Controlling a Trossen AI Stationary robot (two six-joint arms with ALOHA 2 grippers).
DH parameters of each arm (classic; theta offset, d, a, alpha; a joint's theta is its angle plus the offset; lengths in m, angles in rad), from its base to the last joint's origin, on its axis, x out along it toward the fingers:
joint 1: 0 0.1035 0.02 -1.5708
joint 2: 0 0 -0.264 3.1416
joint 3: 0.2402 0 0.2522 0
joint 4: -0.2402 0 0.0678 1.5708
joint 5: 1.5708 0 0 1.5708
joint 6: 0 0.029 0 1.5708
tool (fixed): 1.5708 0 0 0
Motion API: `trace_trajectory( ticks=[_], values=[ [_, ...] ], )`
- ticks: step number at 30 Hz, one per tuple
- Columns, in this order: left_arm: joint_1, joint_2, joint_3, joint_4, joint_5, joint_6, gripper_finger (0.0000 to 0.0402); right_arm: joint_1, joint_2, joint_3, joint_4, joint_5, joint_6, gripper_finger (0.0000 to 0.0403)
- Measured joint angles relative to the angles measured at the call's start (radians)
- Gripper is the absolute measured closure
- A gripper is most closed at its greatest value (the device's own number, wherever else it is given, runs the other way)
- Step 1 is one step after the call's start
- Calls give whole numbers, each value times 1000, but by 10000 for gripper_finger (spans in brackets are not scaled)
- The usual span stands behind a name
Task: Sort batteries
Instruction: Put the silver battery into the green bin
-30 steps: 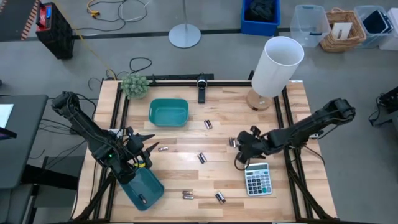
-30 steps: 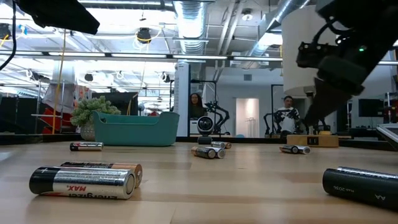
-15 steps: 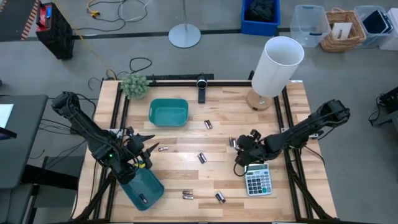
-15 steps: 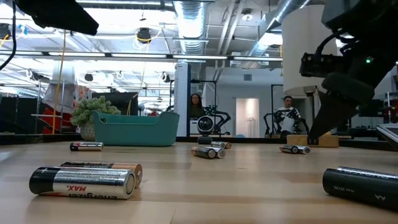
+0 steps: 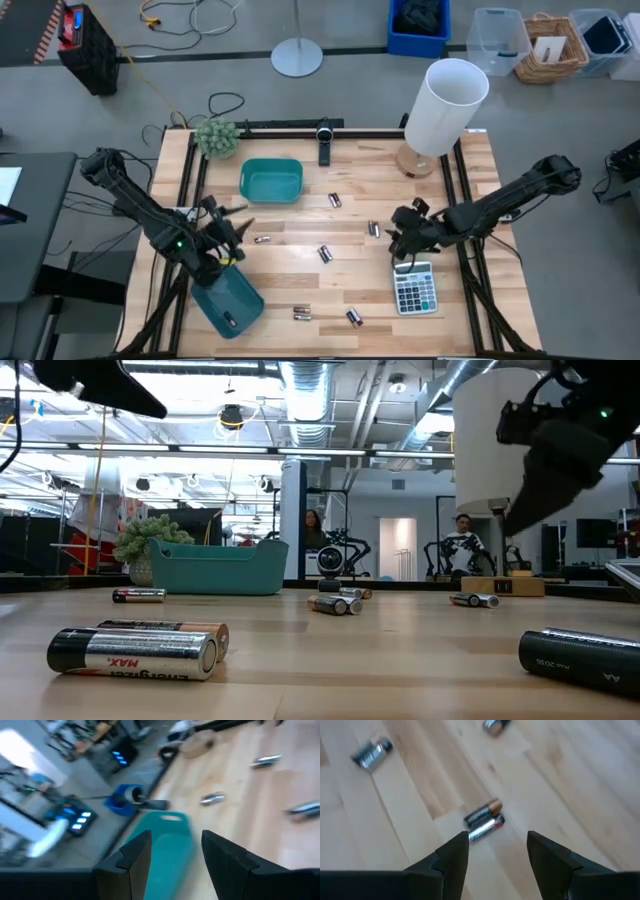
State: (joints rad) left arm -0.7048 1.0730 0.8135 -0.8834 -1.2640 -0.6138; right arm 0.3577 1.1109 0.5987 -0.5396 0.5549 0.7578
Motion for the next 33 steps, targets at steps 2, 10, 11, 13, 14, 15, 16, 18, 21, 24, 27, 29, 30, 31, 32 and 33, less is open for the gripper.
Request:
trace_trajectory(
  ticks=[2, 10, 11, 13, 14, 15, 16, 18, 21, 24, 27, 29, 30, 31, 32, 33],
  values=[
    [38, -26, 0, -63, 0, -15, 233, -30, -35, 0, 0, 0, -21, 184],
    [113, -121, 0, -151, -31, -3, 233, -125, 5, 0, 4, -57, -23, 184],
    [121, -130, 0, -151, -46, 13, 233, -125, 19, 0, 9, -57, -23, 184],
    [141, -146, 0, -152, -57, 39, 233, -124, 48, 0, 27, -57, -25, 184],
    [153, -153, 0, -151, -57, 52, 233, -124, 62, 0, 35, -58, -25, 184],
    [165, -158, 0, -151, -57, 64, 233, -120, 76, 0, 46, -59, -23, 184],
    [179, -163, 0, -151, -57, 72, 233, -112, 88, 0, 61, -60, -17, 184],
    [203, -168, 0, -151, -56, 81, 233, -92, 117, 0, 79, -60, -1, 184],
    [236, -171, 0, -144, -37, 107, 233, -55, 163, 0, 103, -57, 27, 184],
    [262, -171, 0, -103, -9, 163, 233, -19, 216, 0, 134, -55, 54, 184],
    [281, -171, 0, -40, 20, 232, 233, 13, 267, 0, 144, -31, 85, 184],
    [287, -171, 0, -4, 43, 268, 233, 29, 294, 0, 152, -19, 104, 184],
    [290, -171, 0, 12, 55, 284, 233, 35, 306, 0, 156, -13, 111, 184],
    [290, -171, 0, 24, 59, 295, 233, 39, 315, 0, 163, -8, 114, 184],
    [290, -171, 0, 32, 61, 304, 233, 43, 323, 0, 176, -6, 115, 184],
    [290, -171, 0, 36, 63, 308, 233, 43, 332, 0, 191, -4, 117, 184]
  ],
)
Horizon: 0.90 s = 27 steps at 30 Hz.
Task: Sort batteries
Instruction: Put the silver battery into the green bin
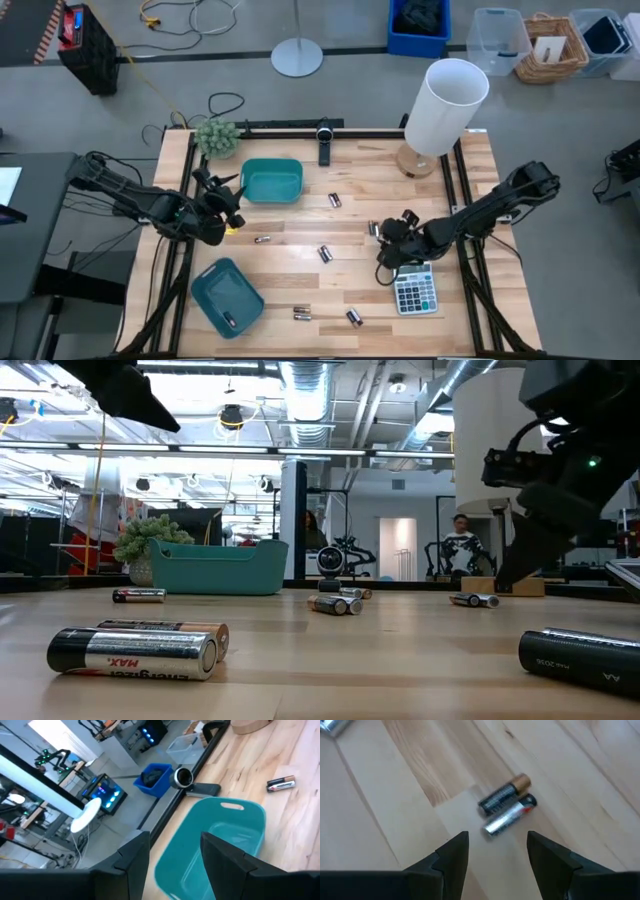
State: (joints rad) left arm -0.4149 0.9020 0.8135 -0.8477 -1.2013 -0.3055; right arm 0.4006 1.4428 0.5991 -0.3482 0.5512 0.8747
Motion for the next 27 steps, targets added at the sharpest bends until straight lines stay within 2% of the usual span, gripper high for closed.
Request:
trace_trajectory(
  ticks=[10, 27],
  values=[
    [0, 0, 0, 2, 2, 2, 233, -17, 68, 0, 46, 0, 68, 184],
    [0, 0, 0, 1, 3, 10, 233, -71, 70, 0, 37, 1, 96, 184]
  ],
)
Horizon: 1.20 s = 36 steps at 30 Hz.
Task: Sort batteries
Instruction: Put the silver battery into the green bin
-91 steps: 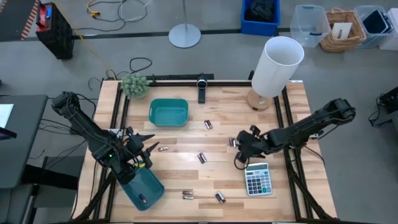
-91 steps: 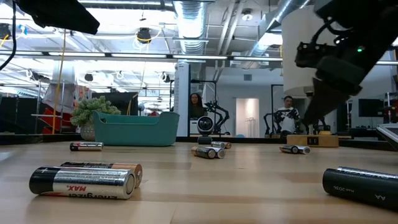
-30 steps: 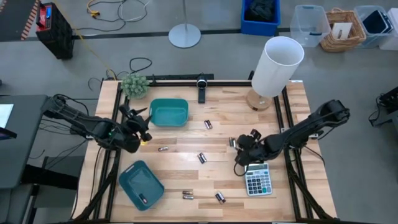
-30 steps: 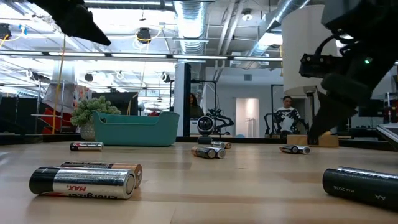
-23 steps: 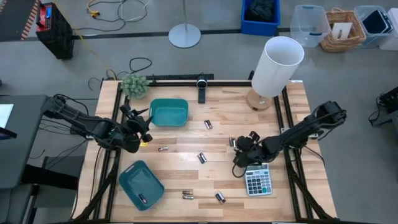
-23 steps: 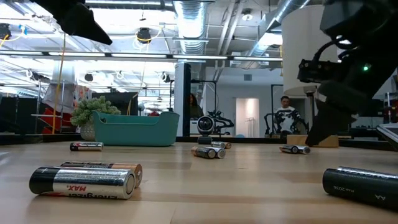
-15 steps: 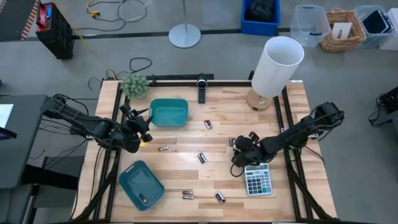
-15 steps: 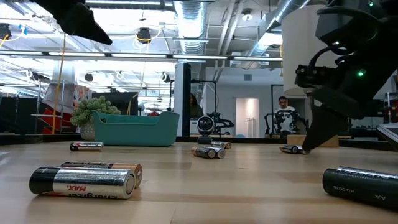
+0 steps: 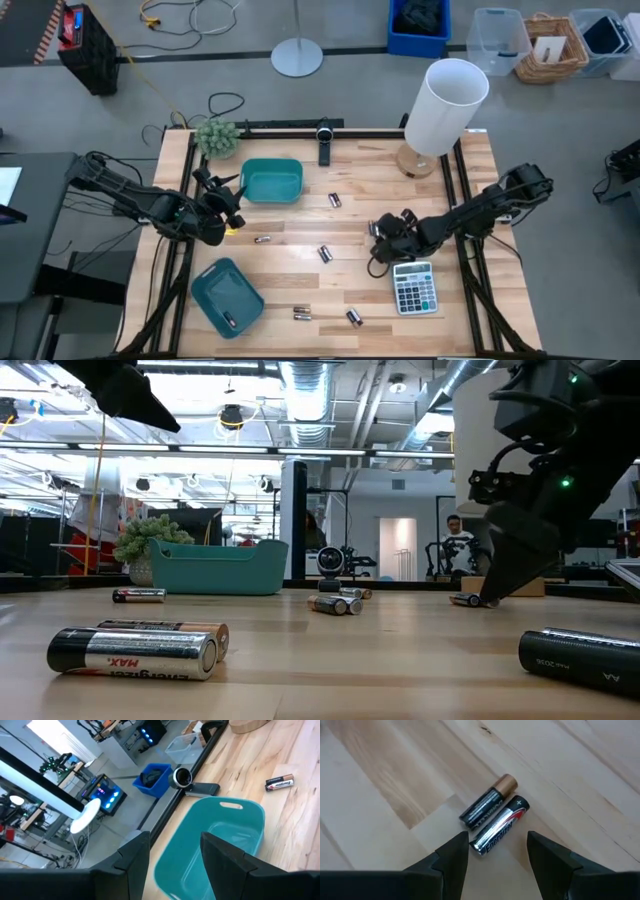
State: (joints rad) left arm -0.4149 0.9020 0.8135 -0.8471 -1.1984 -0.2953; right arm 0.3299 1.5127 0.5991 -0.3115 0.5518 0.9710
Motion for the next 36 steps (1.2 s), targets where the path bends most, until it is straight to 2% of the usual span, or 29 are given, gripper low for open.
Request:
trace_trajectory(
  ticks=[12, 24, 36],
  values=[
    [0, 0, 0, -1, 0, 1, 233, -13, 0, 0, -52, 0, -21, 184],
    [0, 0, 0, 0, 0, 1, 233, -96, 0, 0, -54, -12, -37, 185],
    [0, 0, 0, -1, 0, 5, 233, -200, -3, 3, -42, -127, -81, 225]
  ],
)
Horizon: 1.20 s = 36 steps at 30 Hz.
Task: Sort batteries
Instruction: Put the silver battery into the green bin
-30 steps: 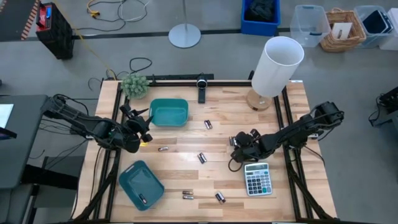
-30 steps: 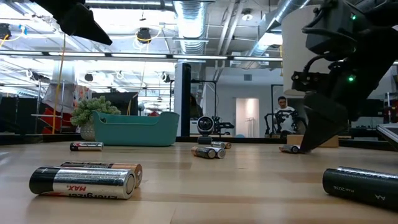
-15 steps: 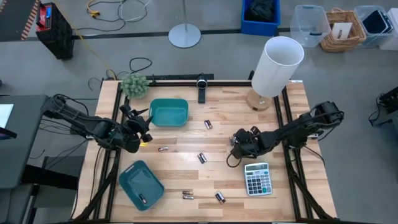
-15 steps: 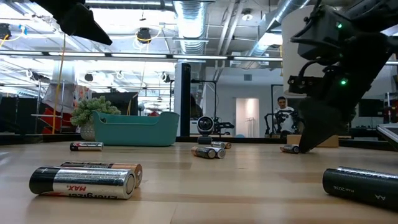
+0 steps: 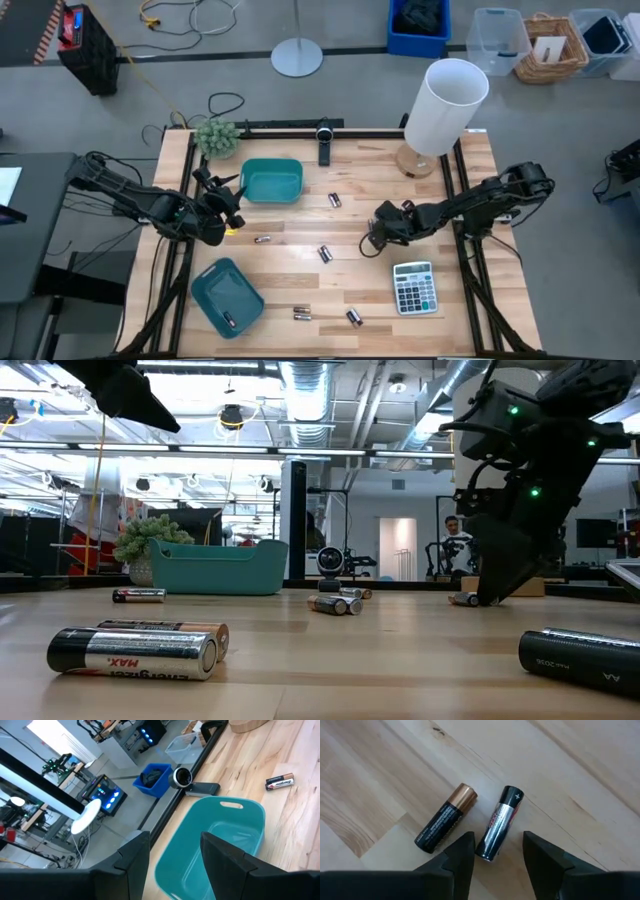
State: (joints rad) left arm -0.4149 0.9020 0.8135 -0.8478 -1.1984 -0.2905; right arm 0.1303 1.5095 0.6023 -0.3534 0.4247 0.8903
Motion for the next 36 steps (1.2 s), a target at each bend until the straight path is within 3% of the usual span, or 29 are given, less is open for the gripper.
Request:
trace_trajectory(
  ticks=[18, 36],
  values=[
    [0, 0, 0, 0, 0, 0, 233, -74, 1, -1, 3, -71, -26, 332],
    [0, 0, 0, 0, 0, 0, 233, -74, -69, -8, 46, -52, -66, 340]
  ],
)
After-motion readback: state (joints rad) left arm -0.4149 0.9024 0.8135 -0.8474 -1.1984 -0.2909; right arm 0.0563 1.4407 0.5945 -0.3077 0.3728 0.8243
